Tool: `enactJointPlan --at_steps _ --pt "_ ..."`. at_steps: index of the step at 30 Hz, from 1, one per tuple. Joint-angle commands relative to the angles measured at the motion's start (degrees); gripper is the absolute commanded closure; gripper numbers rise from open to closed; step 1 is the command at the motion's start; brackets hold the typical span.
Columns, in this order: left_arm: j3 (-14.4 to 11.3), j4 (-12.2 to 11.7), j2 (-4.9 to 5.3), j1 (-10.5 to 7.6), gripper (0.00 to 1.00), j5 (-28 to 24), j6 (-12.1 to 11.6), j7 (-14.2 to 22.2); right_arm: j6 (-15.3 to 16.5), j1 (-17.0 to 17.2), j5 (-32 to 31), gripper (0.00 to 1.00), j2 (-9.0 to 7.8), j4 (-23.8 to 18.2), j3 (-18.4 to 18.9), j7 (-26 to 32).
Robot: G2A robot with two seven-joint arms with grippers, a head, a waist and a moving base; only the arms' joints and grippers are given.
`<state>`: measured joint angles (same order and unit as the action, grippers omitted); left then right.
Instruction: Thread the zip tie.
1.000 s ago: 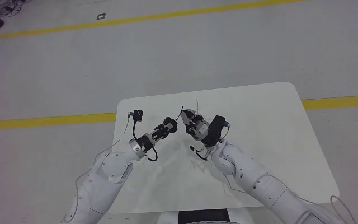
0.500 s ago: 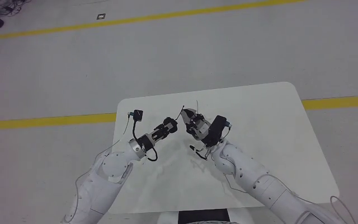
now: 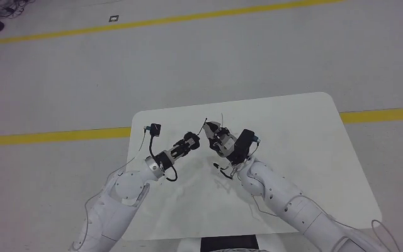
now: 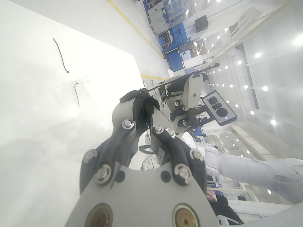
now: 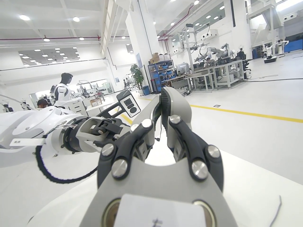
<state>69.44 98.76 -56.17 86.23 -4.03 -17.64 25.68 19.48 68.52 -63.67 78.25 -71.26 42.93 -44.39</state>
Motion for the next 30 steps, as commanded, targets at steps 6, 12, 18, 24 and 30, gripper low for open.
enactJointPlan --at_steps 6,12,18,24,30 --pt "0.0 0.0 0.00 0.00 1.00 0.0 0.0 0.0 0.0 -0.1 0.3 1.00 0.00 0.0 -0.4 0.1" --pt "0.0 0.0 0.00 0.00 1.00 0.0 0.0 0.0 0.0 -0.2 0.5 1.00 -0.03 0.3 -0.6 0.2" --pt "0.0 0.0 0.00 0.00 1.00 0.0 0.0 0.0 0.0 -0.2 0.6 1.00 -0.04 0.6 -0.7 0.3" --pt "0.0 0.0 0.00 0.00 1.00 0.0 0.0 0.0 0.0 -0.4 0.8 1.00 0.01 0.9 -0.9 0.3" --pt "0.0 0.0 0.00 0.00 1.00 0.0 0.0 0.0 0.0 -0.5 1.2 1.00 0.07 0.8 -0.9 -0.3"
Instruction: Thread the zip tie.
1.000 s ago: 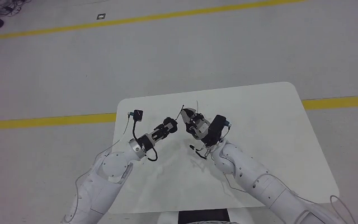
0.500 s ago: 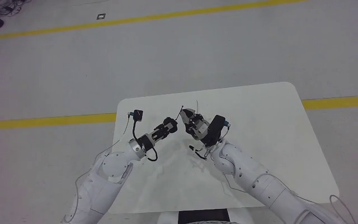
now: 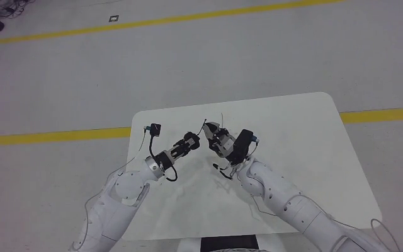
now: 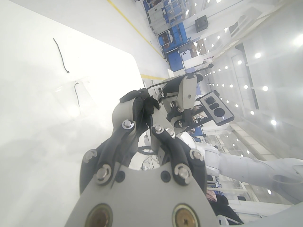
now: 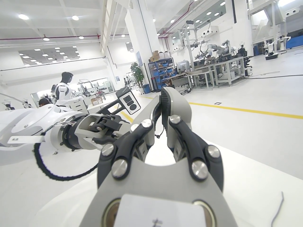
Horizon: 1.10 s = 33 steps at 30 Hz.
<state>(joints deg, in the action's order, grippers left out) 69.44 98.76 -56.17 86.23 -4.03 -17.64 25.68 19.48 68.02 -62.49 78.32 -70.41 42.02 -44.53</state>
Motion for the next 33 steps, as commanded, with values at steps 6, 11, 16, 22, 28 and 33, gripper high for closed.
enactJointPlan --at_steps 6,11,16,22,28,33 --pt "-0.5 0.1 -0.15 -0.17 1.00 0.2 0.4 -0.6 0.0 -0.1 0.2 1.00 -0.04 0.0 -0.2 -0.7" --pt "-0.8 0.0 -0.24 -0.40 1.00 0.0 0.3 -0.2 0.0 -0.2 0.3 1.00 -0.10 0.1 -0.3 -0.5" --pt "-0.8 -0.1 -0.30 -0.45 1.00 -0.4 -0.1 0.1 0.0 -0.2 0.2 1.00 -0.16 0.3 -0.1 -0.4" --pt "-0.7 -0.1 -0.34 -0.47 1.00 -0.6 -0.2 0.4 0.0 -0.1 0.3 1.00 -0.21 0.0 0.1 -0.7" --pt "-0.7 -0.2 -0.40 -0.50 1.00 -0.6 -0.2 0.4 0.0 0.1 -0.2 1.00 -0.32 -0.2 0.5 -1.3" --pt "-0.7 -0.2 -0.45 -0.50 1.00 -0.6 -0.3 0.4 0.0 0.2 -0.2 1.00 -0.36 -0.3 0.7 -0.7"
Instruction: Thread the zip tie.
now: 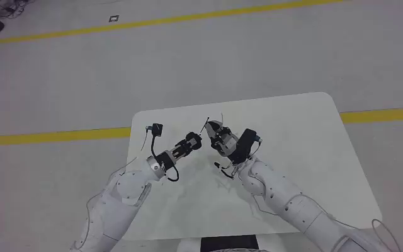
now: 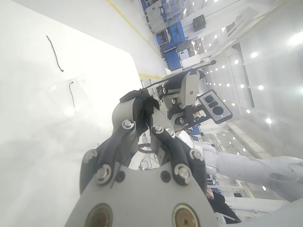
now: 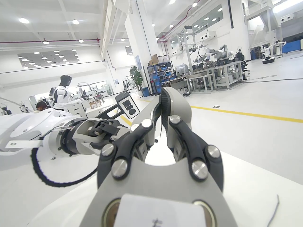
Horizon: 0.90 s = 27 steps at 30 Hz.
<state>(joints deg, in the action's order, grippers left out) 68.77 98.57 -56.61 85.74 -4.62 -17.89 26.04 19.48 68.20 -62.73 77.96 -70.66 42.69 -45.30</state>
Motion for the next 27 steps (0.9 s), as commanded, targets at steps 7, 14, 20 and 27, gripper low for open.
enactJointPlan --at_steps 7,14,20,27 --pt "0.1 -0.1 -0.06 -0.04 1.00 0.0 0.1 0.1 0.0 0.1 0.1 1.00 -0.05 -0.3 0.0 -0.1" --pt "0.0 -0.2 -0.17 -0.17 1.00 0.0 0.2 -0.4 0.0 0.4 0.0 1.00 -0.30 -1.0 0.0 -0.1" --pt "0.0 -0.3 -0.27 -0.26 1.00 0.2 0.2 -0.8 0.0 0.6 0.2 1.00 -0.51 -1.3 -0.1 0.1" --pt "0.0 -0.3 -0.35 -0.26 1.00 0.2 0.1 -1.0 0.0 0.5 0.4 1.00 -0.64 -1.3 -0.3 0.5"
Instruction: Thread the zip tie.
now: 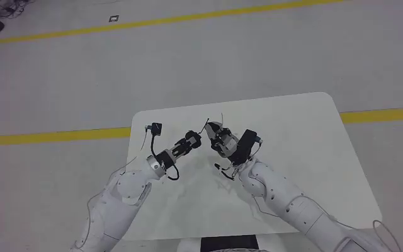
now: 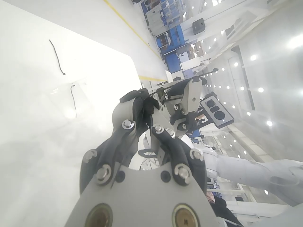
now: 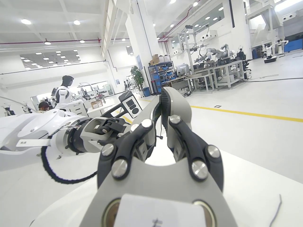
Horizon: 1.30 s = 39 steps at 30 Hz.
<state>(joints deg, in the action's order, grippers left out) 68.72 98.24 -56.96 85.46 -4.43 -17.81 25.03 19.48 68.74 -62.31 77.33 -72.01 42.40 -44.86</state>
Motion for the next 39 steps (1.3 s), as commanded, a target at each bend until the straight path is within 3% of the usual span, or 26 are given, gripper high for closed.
enactJointPlan --at_steps 1,39 --pt "0.1 0.1 0.00 0.03 1.00 0.0 0.0 0.0 0.0 -0.1 0.0 1.00 -0.01 0.1 0.0 0.0" --pt "0.1 0.3 -0.29 0.32 1.00 0.2 0.0 0.6 0.0 -0.5 0.0 1.00 0.23 1.2 -0.4 -0.3"
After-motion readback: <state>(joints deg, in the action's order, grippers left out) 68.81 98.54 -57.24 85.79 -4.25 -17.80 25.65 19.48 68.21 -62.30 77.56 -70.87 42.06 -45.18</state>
